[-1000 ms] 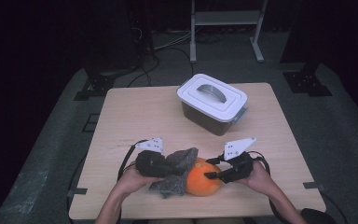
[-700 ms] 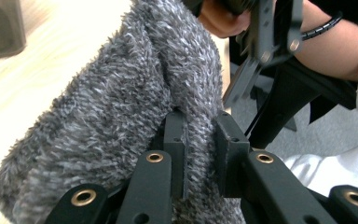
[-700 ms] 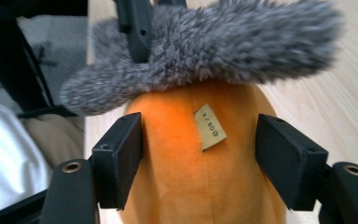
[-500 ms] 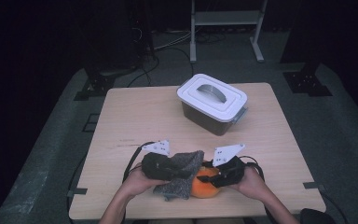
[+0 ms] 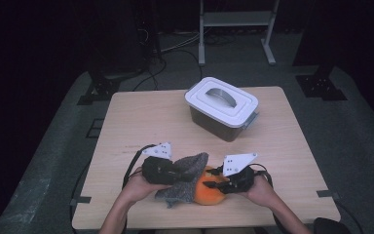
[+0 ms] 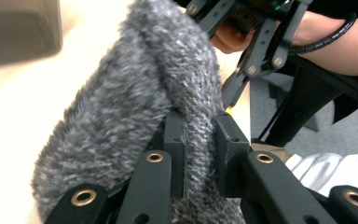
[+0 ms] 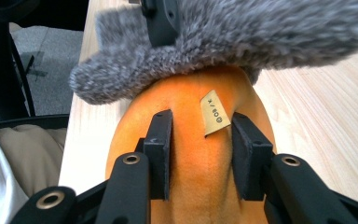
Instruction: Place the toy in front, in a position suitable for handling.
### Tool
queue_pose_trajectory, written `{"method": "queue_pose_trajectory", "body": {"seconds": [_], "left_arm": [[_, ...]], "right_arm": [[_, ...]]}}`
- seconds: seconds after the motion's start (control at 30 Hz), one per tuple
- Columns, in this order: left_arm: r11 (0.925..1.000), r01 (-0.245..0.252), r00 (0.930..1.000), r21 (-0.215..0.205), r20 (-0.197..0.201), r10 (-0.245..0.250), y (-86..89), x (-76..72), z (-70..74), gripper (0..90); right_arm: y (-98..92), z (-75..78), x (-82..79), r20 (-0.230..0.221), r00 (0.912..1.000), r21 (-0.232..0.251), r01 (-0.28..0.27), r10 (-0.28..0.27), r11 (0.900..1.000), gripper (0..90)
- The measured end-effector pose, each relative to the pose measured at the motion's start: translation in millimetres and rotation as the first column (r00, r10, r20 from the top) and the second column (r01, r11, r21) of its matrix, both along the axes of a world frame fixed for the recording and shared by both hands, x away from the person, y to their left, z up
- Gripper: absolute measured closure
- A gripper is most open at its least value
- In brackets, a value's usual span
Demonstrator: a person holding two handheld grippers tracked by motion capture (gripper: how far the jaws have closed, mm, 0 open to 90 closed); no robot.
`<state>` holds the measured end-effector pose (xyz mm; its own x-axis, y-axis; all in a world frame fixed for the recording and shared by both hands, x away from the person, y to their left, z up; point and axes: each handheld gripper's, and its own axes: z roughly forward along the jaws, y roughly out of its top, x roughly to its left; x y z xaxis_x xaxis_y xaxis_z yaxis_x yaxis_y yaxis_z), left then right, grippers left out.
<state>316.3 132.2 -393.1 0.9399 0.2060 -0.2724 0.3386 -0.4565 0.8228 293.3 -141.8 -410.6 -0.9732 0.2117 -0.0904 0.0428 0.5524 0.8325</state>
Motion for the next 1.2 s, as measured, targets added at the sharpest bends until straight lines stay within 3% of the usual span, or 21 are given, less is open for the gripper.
{"method": "queue_pose_trajectory", "body": {"seconds": [0.03, 0.1, 0.17, 0.3, 0.4, 0.47, 0.6, 0.67, 0.73, 0.8, 1.0, 1.07, 1.2], "left_arm": [[0.9999, -0.011, 0.9998, -0.011, -0.016, 0.010, 2.8, 2.5, -2.4, 77.7], [0.9990, -0.043, 0.9991, 0.011, -0.003, 0.043, 8.0, 4.4, -3.3, 77.6], [0.9979, -0.056, 0.9983, 0.033, -0.014, 0.056, 10.7, 6.1, -7.1, 77.5], [0.9997, -0.018, 0.9985, 0.015, -0.052, 0.019, 3.8, 6.8, -14.9, 77.5], [1.0000, 0.004, 0.9989, 0.006, -0.046, -0.004, -0.6, 4.2, -11.8, 77.5], [0.9998, 0.020, 0.9984, -0.001, -0.053, -0.020, -2.8, 2.1, -10.7, 77.5], [0.9990, 0.043, 0.9978, -0.008, -0.050, -0.043, -9.2, -1.4, -9.1, 77.6], [0.9987, 0.051, 0.9976, 0.004, -0.046, -0.051, -11.6, -3.6, -8.7, 77.6], [0.9991, 0.042, 0.9980, 0.004, -0.048, -0.042, -9.7, -3.5, -7.9, 77.5], [0.9993, 0.037, 0.9983, -0.006, -0.044, -0.037, -5.8, -2.5, -5.0, 77.6], [0.9974, 0.047, 0.9989, -0.054, 0.004, -0.047, 2.6, -6.6, 16.2, 77.6], [0.9971, 0.044, 0.9990, -0.061, -0.001, -0.044, 5.6, -6.5, 16.3, 77.6], [0.9982, 0.037, 0.9988, -0.047, -0.032, -0.038, 5.3, -3.0, 7.4, 77.6]], "right_arm": [[-2.6, 0.2, 1.4, -0.012, 0.9999, 0.001, -0.003, 0.003, 1.000, 61.2], [-10.7, 1.1, 5.5, -0.027, 0.9993, -0.011, -0.025, 0.025, 1.000, 60.9], [-20.2, 0.4, 9.5, -0.067, 0.9972, 0.009, -0.034, 0.034, 0.999, 60.1], [-35.5, -0.8, 15.6, -0.126, 0.9919, 0.028, -0.013, 0.017, 1.000, 53.7], [-35.7, 6.3, 17.0, -0.191, 0.9812, 0.005, 0.024, -0.023, 1.000, 39.2], [-34.6, 13.1, 13.8, -0.223, 0.9745, -0.026, 0.014, -0.020, 1.000, 34.6], [-24.4, 19.0, 3.1, -0.182, 0.9823, -0.084, 0.029, -0.044, 0.996, 29.3], [-18.3, 15.9, 2.0, -0.173, 0.9830, -0.100, 0.046, -0.063, 0.994, 34.1], [-17.5, 13.8, 0.9, -0.147, 0.9872, -0.085, 0.050, -0.062, 0.995, 47.0], [-19.0, 12.9, -0.6, -0.118, 0.9916, -0.039, 0.049, -0.054, 0.998, 54.0], [-11.2, 10.5, -5.2, -0.043, 0.9988, 0.055, 0.026, -0.023, 0.998, 56.3], [-5.6, 9.8, -5.9, -0.020, 0.9998, 0.053, 0.004, -0.003, 0.999, 56.3], [-2.9, 3.1, -3.5, -0.009, 0.9997, 0.005, -0.023, 0.023, 1.000, 56.0]]}}
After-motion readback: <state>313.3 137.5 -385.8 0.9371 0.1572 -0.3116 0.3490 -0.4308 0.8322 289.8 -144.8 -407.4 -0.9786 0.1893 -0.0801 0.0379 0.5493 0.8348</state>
